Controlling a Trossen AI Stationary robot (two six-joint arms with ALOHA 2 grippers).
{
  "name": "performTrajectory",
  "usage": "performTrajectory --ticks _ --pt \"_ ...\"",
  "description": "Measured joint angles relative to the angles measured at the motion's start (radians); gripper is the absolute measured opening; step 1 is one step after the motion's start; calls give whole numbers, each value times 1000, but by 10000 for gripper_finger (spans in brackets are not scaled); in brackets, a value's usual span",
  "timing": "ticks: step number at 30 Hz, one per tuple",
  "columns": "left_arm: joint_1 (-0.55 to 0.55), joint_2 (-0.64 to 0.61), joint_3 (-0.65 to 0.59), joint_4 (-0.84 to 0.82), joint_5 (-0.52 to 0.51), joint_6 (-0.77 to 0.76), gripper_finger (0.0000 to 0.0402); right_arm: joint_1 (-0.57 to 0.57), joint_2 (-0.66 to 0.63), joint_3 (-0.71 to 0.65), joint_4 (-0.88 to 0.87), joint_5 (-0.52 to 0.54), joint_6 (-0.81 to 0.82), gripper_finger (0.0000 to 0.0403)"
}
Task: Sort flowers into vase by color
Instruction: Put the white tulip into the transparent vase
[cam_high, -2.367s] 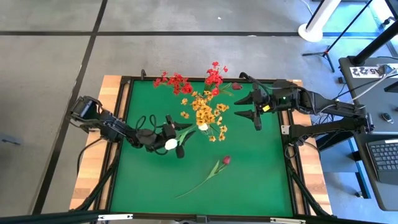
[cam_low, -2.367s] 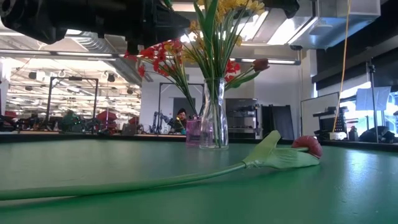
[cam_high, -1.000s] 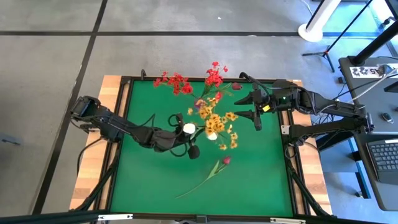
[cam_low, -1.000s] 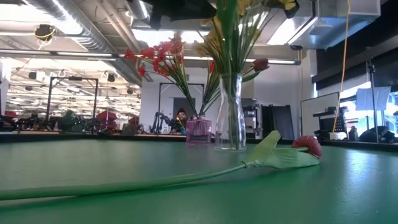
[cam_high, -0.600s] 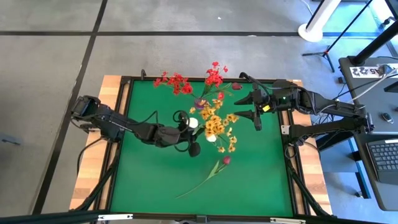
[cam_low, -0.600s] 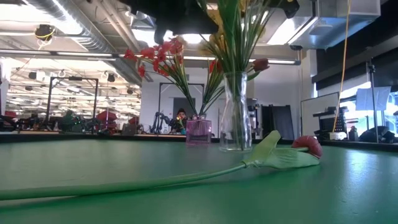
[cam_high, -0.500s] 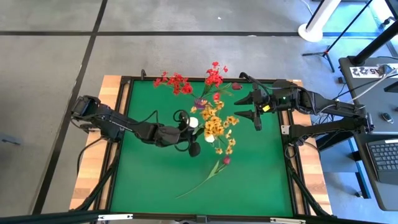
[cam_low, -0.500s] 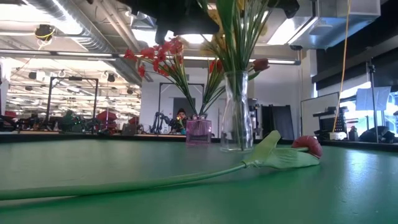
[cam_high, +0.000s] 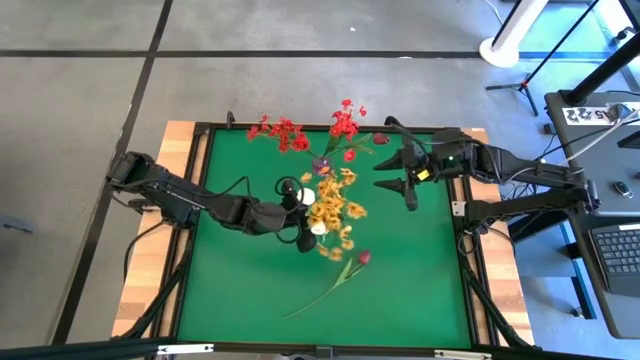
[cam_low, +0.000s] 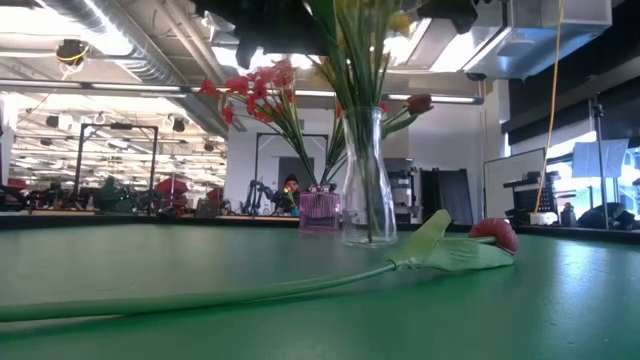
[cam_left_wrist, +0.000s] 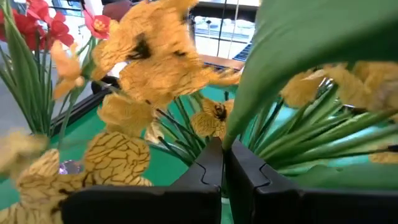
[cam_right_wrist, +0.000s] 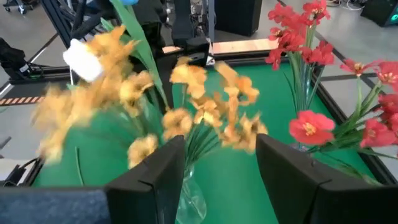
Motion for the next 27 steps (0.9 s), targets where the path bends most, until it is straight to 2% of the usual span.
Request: performTrajectory --ticks 4,8,16,27 --pt "0 0 8 -1 10 1 0 0 15 0 4 -1 0 198" --pt "11 0 16 1 64 1 0 0 17 0 9 -1 0 198" --pt "32 0 16 -74 71 -45 0 0 12 0 10 -1 0 198" --pt "37 0 16 -76 100 -47 0 0 12 0 12 -1 0 198"
